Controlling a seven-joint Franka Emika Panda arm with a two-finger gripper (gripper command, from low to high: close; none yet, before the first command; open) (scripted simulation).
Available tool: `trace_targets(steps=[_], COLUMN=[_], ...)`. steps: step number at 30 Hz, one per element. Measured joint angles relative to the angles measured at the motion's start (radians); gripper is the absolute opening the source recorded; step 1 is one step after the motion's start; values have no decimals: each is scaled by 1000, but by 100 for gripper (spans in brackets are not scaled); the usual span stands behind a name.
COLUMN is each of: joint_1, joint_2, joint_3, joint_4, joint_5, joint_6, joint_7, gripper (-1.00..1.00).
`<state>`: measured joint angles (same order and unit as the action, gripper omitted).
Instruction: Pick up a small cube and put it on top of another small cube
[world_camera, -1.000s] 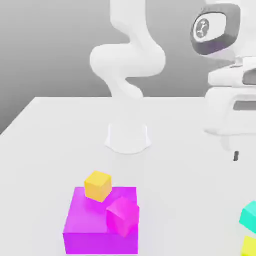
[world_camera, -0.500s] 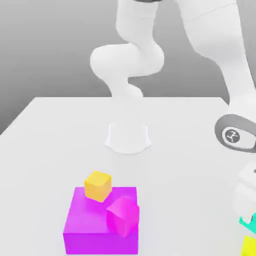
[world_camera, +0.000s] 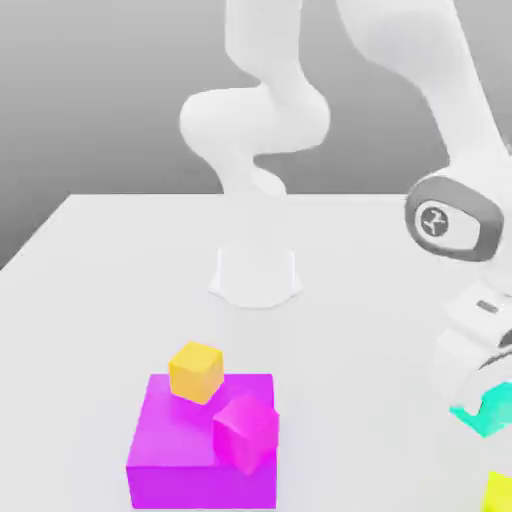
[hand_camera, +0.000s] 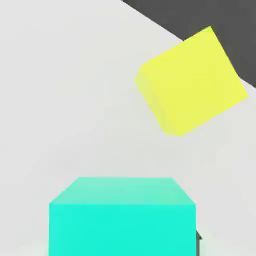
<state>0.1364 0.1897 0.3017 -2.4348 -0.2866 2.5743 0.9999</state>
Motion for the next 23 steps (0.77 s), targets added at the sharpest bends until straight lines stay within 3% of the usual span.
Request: trace_targets(steps=[6,14,20,21,23], joint_1=[-201,-299,-316,-317,-317], joint_2=[-215,-502,-389,-371,-371], joint_3=[-101,-288,-327,-328,-328], joint_4=[-127,-297,-365,-369,-369], joint_5=[75,246,280,280,280], joint_6=[-70,-157,26,48,48], joint_7=[-114,-318,-357,-357,-357], gripper=[-100,-100,-100,100,100])
